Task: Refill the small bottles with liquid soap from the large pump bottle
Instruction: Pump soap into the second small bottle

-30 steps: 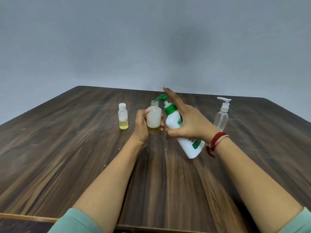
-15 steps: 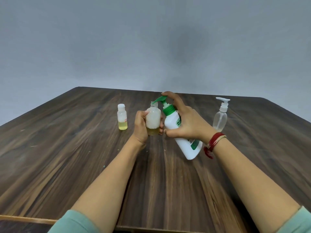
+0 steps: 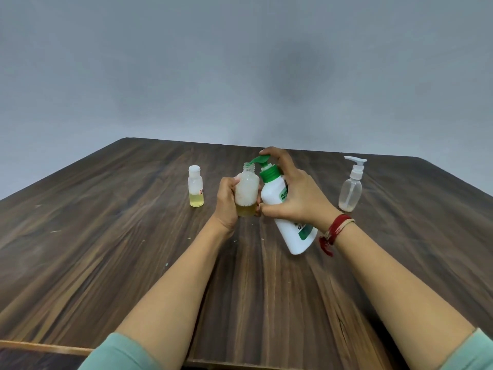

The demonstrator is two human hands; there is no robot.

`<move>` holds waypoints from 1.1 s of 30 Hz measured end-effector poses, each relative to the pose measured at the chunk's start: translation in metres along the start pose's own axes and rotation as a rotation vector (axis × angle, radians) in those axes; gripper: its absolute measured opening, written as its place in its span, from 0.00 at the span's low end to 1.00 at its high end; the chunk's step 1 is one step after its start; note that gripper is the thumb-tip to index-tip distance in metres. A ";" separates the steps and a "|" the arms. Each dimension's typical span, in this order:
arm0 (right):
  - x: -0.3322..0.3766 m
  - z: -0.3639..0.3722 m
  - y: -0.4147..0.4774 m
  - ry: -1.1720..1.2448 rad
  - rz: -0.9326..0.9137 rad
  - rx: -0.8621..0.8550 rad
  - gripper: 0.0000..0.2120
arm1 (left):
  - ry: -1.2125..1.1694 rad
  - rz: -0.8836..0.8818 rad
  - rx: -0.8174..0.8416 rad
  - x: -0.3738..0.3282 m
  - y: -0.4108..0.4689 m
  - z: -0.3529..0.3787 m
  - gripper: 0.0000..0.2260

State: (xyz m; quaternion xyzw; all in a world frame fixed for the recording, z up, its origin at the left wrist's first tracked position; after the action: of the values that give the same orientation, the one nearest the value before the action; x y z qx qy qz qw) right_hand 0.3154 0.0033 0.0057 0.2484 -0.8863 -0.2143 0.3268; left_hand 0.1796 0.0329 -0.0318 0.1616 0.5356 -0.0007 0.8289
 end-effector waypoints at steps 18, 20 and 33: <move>0.000 -0.002 0.000 0.032 -0.003 0.027 0.43 | 0.014 0.000 0.061 -0.002 0.001 -0.002 0.19; -0.001 -0.002 0.000 0.041 -0.002 0.001 0.41 | 0.006 0.003 0.050 0.000 0.000 -0.001 0.21; 0.001 -0.005 0.000 0.017 0.004 0.084 0.49 | -0.004 0.005 0.116 0.003 0.004 -0.006 0.20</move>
State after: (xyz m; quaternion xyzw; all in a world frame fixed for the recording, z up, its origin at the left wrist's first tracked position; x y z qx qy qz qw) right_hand 0.3185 0.0017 0.0100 0.2621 -0.8921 -0.1742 0.3241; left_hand 0.1761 0.0392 -0.0359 0.2107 0.5324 -0.0298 0.8193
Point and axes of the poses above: each hand's wrist, its own y-axis towards the middle knuckle, its own z-axis out of the palm, x = y × z, the point moved 2 cm from there along y, towards the middle knuckle
